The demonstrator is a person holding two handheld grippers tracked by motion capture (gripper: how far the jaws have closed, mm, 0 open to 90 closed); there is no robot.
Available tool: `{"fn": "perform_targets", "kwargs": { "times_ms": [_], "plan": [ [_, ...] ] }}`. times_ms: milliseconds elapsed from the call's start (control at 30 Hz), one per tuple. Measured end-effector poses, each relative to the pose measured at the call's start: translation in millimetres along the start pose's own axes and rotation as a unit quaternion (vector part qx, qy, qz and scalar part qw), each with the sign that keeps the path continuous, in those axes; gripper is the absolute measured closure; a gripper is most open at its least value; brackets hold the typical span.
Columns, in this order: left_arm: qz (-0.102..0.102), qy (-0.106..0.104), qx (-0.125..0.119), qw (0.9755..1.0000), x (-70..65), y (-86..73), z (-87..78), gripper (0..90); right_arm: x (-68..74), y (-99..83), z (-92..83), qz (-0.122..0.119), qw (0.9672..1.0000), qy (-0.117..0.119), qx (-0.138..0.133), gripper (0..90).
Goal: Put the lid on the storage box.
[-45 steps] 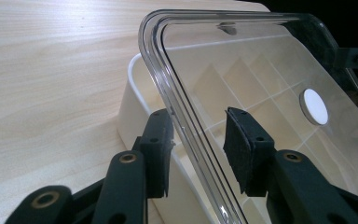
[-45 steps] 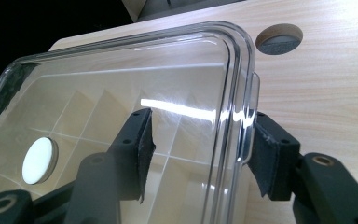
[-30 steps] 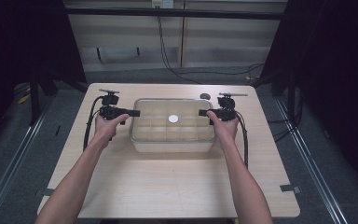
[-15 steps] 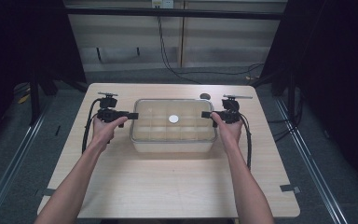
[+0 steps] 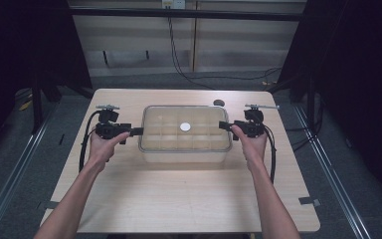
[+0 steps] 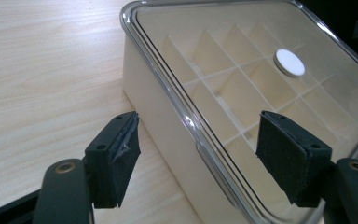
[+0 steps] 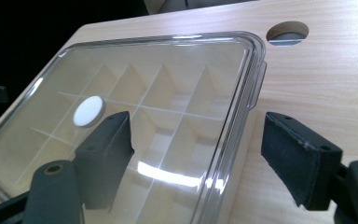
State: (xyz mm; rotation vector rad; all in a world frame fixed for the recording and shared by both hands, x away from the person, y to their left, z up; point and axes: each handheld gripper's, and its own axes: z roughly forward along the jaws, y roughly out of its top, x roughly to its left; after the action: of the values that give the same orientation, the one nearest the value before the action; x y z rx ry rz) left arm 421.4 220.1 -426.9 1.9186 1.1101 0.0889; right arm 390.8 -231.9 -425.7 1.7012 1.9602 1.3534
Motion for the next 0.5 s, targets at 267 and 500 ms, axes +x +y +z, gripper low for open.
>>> {"fn": "perform_targets", "kwargs": {
  "times_ms": [267, 500],
  "plan": [
    [0.027, 0.002, -0.019, 0.9995, -9.8, -11.1, -30.7, 31.0, 13.7, -15.3, -18.4, -0.015, 0.9994, 0.029, -0.007, 25.2],
    [0.042, -0.002, -0.030, 0.9987, -18.3, -32.6, -55.1, 35.5, 22.4, -26.3, -44.2, -0.030, 0.9989, 0.034, -0.012, 26.3]
  ]
}}
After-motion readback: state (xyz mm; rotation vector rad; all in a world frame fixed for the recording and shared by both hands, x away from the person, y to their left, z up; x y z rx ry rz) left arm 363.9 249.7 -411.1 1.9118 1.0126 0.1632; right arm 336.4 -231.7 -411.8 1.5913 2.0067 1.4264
